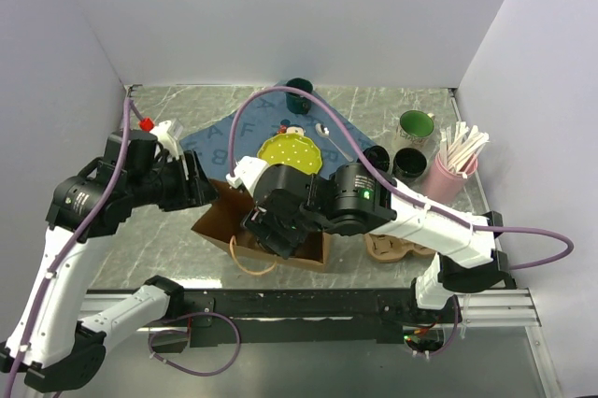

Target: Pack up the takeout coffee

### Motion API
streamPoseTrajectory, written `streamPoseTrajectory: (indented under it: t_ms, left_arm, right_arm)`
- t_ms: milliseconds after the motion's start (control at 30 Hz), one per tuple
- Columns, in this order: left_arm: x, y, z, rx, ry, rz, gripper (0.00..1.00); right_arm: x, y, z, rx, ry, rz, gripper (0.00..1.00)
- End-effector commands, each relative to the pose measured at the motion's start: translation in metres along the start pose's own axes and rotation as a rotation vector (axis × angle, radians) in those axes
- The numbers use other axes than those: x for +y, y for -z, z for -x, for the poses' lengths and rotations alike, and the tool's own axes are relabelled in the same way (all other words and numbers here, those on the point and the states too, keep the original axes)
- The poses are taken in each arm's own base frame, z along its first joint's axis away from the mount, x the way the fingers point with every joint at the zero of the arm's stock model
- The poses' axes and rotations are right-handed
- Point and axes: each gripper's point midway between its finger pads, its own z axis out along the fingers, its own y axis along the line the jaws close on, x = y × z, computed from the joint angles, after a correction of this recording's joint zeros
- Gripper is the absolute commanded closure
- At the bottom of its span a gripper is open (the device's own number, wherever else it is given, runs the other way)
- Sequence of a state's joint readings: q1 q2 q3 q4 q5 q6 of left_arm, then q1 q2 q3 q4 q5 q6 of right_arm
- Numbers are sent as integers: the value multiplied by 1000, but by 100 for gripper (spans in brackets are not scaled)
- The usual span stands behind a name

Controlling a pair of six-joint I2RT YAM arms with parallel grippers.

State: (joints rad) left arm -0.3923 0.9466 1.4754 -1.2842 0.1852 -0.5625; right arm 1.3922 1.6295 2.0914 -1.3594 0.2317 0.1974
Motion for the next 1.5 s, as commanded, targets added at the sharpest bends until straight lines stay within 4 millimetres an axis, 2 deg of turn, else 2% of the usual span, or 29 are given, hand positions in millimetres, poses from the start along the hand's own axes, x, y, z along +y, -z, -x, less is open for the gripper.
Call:
streamPoseTrajectory:
  t_ms: [0,100,233,333,367,467,567,600,700,867,933,1100,1133,1167,1300,1333,1367,1433,1467]
  left_arm:
    - [5,18,-10,12,5,26,38]
    - [11,8,-16,50,7,47,41]
    - [10,2,-6,20,-64,35,49]
    - [-1,7,9,-37,-128,-14,67]
    - [-9,9,17,-74,-140,-47,78]
    - [-28,12,27,-138,-136,-145,99]
    - [-45,11,26,-158,-100,-255,99]
    - [-56,14,37,-213,-110,-312,99]
    - [-72,20,45,-270,-114,-401,99]
    - [-77,24,63,-397,-210,-431,99]
    - [-82,32,73,-477,-244,-453,99]
    - [-82,22,66,-450,-254,-482,99]
    - [-81,24,64,-462,-244,-486,99]
    - [-73,12,57,-441,-224,-469,99]
    - [-45,-1,38,-385,-183,-356,98]
    - [-34,-4,41,-394,-156,-289,87]
    - [-29,-1,40,-388,-149,-257,81]
    - [-9,-6,33,-348,-104,-152,68]
    - [-8,-2,34,-347,-102,-139,66]
  right_arm:
    - [-9,7,-32,134,8,-49,55]
    - [-9,5,-32,133,-3,-56,55]
    - [-7,3,-40,150,1,-55,55]
    - [-13,6,-42,160,-4,-91,56]
    - [-18,7,-40,150,-7,-117,56]
    - [-29,13,-43,144,-27,-178,56]
    - [-50,20,-43,117,-43,-277,56]
    - [-59,23,-41,103,-53,-311,56]
    - [-73,33,-39,62,-104,-351,56]
    - [-96,41,-37,36,-103,-448,56]
    - [-107,45,-33,22,-101,-490,55]
    - [-115,50,-27,4,-123,-508,55]
    - [-115,48,-28,7,-121,-506,55]
    - [-110,40,-33,31,-111,-479,55]
    - [-90,20,-46,60,-104,-376,55]
    - [-86,20,-46,43,-102,-346,55]
    - [-80,10,-48,38,-100,-322,55]
    - [-68,7,-48,17,-86,-249,55]
    - [-62,0,-49,14,-77,-229,55]
